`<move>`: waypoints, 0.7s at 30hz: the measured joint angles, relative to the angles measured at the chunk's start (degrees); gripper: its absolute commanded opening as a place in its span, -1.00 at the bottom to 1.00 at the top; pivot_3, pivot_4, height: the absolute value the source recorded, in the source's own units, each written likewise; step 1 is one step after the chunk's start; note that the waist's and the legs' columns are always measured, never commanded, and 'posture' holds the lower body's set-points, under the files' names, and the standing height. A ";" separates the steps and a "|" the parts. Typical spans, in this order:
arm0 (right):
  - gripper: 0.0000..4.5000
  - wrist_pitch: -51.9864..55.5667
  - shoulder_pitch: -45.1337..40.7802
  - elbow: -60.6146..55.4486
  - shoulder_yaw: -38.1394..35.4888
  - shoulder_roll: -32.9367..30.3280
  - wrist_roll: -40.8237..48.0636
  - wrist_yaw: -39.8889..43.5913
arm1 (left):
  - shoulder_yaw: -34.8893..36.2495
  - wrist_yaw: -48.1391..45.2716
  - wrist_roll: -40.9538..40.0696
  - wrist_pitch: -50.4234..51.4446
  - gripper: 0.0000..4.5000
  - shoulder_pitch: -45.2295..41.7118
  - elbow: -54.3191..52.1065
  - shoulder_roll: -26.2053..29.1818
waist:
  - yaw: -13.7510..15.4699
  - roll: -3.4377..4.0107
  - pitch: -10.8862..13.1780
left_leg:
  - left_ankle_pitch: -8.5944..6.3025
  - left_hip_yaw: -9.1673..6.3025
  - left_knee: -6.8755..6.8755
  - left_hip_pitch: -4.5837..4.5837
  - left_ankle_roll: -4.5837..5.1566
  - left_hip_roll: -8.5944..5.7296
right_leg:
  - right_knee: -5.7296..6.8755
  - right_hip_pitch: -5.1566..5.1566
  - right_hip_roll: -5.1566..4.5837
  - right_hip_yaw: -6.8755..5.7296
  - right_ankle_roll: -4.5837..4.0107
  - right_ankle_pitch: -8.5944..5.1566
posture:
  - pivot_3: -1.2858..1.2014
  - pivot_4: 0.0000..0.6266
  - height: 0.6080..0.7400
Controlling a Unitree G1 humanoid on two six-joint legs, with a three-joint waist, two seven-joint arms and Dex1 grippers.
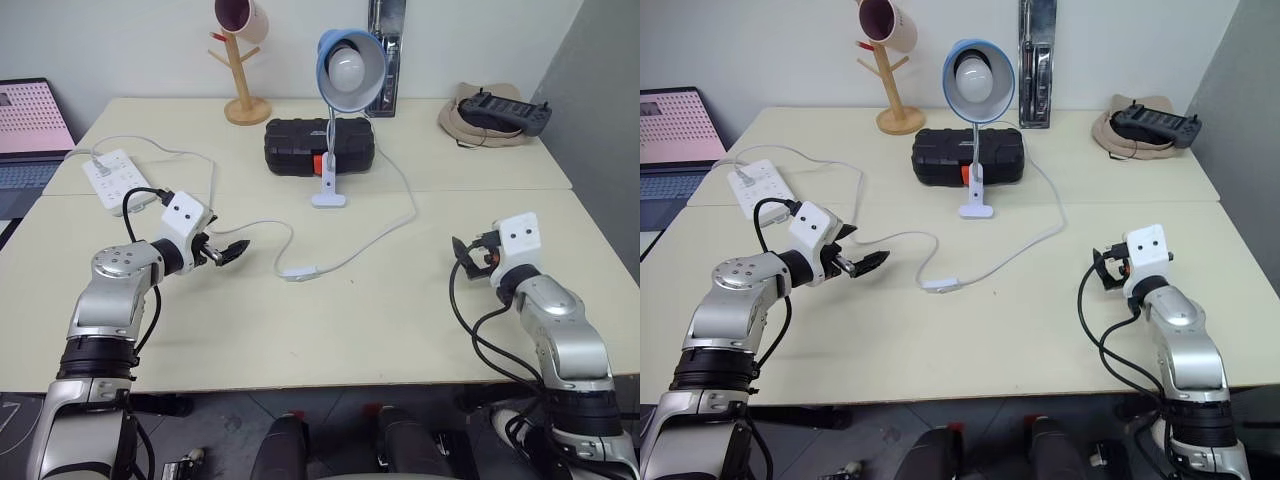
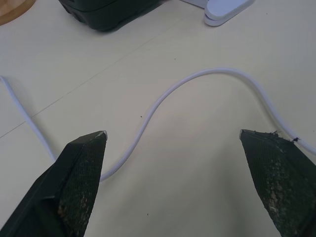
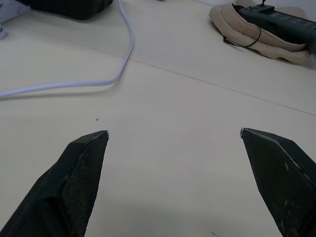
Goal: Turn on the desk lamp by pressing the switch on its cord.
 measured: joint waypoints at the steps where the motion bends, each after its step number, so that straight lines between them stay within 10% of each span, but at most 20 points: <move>1: 0.99 0.00 -0.01 0.00 0.00 0.00 0.00 0.01 | 0.00 -0.03 -0.01 0.00 1.00 0.01 0.00 0.00 | 0.01 0.00 0.00 | 0.00 0.00 0.00 0.00 0.00 0.00 | 0.00 0.00 0.00 0.00 0.00 0.00 | 0.03 -0.52 1.00; 14: 0.99 -0.85 0.20 0.61 0.78 -1.55 -0.04 2.18 | -0.60 -3.70 0.09 -0.77 1.00 0.05 0.48 0.76 | 0.01 0.00 0.00 | 0.00 0.01 0.00 -0.01 0.00 0.00 | 0.00 0.00 0.00 0.00 0.00 0.00 | 0.03 -0.52 1.00; 21: 0.99 0.57 0.29 -2.94 3.04 -3.73 4.01 10.34 | -7.20 -20.37 -1.16 -2.42 1.00 -2.13 -3.18 4.97 | -0.01 0.00 0.00 | 0.00 0.03 -0.02 -0.01 0.00 0.00 | -0.02 0.00 0.01 0.02 -0.01 -0.01 | 0.03 -0.52 1.00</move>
